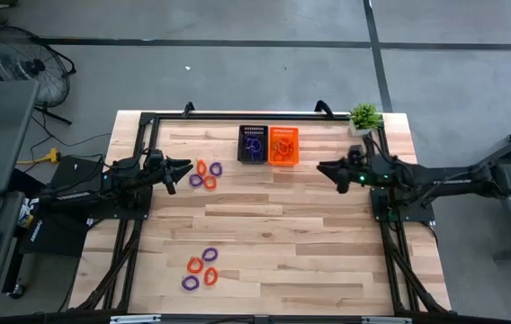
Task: Sort spring keychains
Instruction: Put the orange spring keychain in the orange bin
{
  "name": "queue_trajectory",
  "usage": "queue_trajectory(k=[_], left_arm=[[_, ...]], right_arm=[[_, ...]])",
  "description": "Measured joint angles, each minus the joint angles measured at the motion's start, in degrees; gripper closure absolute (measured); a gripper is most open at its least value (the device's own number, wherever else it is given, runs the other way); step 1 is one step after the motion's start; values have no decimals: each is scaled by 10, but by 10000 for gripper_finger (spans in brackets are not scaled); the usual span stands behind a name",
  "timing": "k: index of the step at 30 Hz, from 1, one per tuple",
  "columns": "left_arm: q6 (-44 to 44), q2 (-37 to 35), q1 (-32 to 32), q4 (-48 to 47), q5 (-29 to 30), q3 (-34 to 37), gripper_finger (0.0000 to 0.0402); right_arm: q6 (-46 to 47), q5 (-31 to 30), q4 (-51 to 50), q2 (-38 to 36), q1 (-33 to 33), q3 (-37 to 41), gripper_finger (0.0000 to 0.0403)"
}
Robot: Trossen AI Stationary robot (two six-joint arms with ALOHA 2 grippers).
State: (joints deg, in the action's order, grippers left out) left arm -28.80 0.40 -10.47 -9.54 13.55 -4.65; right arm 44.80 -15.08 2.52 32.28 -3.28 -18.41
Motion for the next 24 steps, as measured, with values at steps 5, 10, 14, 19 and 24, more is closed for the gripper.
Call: queue_trajectory(k=[5,10,14,19,24], left_arm=[[0,0,0,0,0,0,275],[0,0,0,0,0,0,275],[0,0,0,0,0,0,275],[0,0,0,0,0,0,275],[0,0,0,0,0,0,275]], right_arm=[[29,-19,10,-97,-2,74,269],[-89,47,133,-167,9,126,269],[-196,178,235,-203,15,158,269],[-196,182,189,-236,14,178,269],[-203,181,112,-242,14,178,269]])
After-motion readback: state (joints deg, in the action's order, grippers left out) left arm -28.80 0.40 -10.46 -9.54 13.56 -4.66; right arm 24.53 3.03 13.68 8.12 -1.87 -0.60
